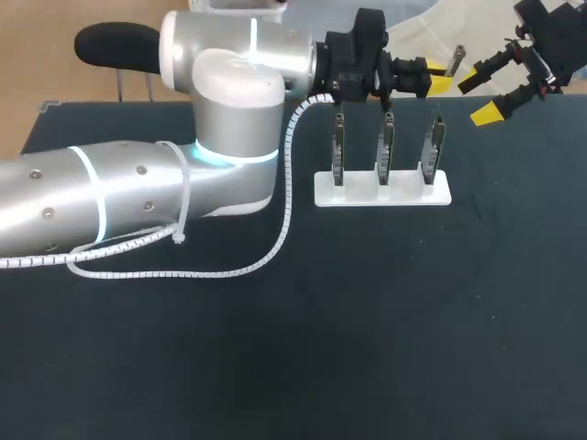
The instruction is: Pick up the optical module with the left hand, and insert it into the network port with the right hand.
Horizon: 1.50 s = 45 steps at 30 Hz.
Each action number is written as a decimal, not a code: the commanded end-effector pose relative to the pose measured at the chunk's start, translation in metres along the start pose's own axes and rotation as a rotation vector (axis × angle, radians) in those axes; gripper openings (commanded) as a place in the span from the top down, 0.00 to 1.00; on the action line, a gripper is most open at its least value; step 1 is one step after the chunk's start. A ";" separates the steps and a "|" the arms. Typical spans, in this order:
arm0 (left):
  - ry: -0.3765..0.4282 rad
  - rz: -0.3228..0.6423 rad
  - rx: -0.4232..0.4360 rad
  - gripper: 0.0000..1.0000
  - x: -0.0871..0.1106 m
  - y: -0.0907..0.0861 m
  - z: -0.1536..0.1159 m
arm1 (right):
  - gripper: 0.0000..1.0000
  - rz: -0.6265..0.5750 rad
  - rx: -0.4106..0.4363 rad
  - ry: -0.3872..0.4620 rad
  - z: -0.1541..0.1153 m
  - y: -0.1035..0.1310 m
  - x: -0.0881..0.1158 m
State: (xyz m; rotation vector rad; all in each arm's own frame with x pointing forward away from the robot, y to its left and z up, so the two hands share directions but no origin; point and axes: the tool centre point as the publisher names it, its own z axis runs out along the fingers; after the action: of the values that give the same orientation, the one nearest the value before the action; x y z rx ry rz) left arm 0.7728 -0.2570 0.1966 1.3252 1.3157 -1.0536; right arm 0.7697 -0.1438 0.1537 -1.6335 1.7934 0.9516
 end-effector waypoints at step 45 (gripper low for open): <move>0.014 -0.051 0.032 1.00 0.023 0.004 0.000 | 0.00 0.000 -0.001 0.000 0.000 -0.001 0.000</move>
State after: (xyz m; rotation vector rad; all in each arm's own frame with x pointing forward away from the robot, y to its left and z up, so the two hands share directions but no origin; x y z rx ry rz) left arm 0.7747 -0.2505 0.1758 1.3271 1.3582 -1.1010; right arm 0.7697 -0.1438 0.1537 -1.6335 1.7934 0.9516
